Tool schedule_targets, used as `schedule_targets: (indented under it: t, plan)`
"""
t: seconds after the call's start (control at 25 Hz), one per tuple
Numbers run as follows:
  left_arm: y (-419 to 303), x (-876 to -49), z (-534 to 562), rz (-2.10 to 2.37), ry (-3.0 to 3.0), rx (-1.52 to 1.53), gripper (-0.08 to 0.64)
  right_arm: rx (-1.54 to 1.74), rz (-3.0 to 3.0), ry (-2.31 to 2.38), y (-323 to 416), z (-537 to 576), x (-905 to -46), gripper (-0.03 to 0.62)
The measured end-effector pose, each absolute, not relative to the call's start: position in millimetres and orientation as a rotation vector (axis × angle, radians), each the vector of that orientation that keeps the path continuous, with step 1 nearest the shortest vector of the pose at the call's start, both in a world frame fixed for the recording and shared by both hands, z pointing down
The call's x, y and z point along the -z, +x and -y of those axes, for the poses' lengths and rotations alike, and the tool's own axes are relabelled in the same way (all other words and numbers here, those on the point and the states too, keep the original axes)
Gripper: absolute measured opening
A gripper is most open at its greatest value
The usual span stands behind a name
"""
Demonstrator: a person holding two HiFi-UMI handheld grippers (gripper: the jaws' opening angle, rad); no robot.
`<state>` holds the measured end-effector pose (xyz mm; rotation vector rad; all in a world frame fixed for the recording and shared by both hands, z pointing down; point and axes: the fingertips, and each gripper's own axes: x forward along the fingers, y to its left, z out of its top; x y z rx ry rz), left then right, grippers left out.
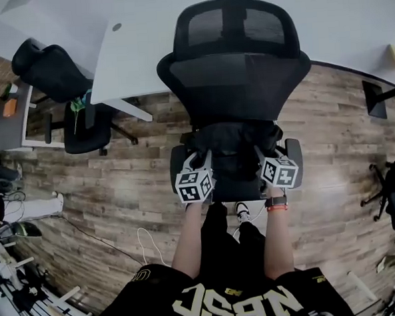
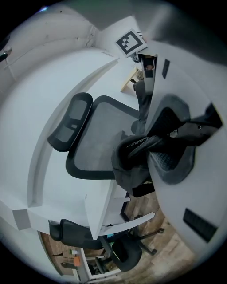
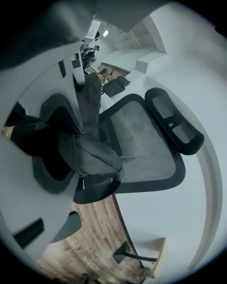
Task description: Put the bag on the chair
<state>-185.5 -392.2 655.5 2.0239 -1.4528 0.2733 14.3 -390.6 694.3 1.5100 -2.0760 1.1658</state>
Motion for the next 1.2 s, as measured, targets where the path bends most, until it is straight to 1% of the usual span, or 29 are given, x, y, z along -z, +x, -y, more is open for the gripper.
schedule_targets:
  t: [0.76, 0.96, 1.2]
  plan:
    - [-185.4, -822.3, 408.9, 1.319, 1.844, -0.452, 0.063, -1.324, 1.916, 1.38, 18.1, 417.3, -860.7, 0.138]
    - [-187.0, -871.6, 403.1, 1.278, 1.783, -0.502, 0.063, -1.372, 1.873, 1.326, 14.0, 412.8, -908.5, 0.149]
    - [-183.8, -922.9, 399.9, 1.268, 1.737, -0.54, 0.063, -1.327, 1.818, 1.309, 18.6, 410.8, -948.6, 0.152]
